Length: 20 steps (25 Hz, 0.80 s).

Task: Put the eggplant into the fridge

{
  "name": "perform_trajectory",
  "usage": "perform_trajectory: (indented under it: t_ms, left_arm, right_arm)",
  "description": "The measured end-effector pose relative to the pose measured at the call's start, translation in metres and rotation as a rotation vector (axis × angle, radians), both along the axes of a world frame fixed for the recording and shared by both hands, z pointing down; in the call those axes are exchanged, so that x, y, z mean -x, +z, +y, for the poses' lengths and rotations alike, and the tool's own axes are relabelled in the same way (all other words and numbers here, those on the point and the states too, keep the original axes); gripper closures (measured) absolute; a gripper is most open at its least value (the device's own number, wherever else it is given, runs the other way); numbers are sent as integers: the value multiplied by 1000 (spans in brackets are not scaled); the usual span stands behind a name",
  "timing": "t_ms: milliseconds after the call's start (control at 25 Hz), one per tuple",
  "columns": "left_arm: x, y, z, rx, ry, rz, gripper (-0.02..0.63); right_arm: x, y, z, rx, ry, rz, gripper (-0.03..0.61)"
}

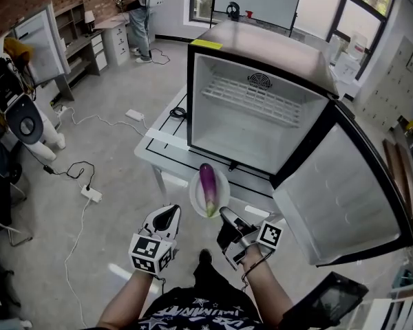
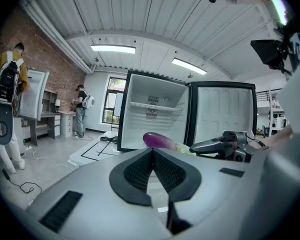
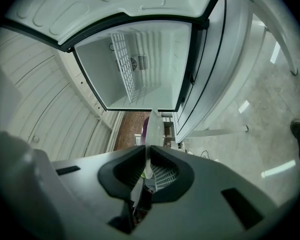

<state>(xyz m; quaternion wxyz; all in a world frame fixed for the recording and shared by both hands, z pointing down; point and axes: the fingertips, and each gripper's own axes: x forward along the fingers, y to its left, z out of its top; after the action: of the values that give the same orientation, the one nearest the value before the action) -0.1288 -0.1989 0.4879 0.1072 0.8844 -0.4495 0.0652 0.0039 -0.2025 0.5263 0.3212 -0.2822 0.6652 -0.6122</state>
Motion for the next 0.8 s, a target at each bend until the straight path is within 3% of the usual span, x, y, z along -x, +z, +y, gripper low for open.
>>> perform_trajectory:
  t_ms: [800]
  left_arm:
    - [-41, -10, -105, -11, -1, -41, 604]
  right_arm:
    - [-26, -11, -111, -14, -33, -34, 552]
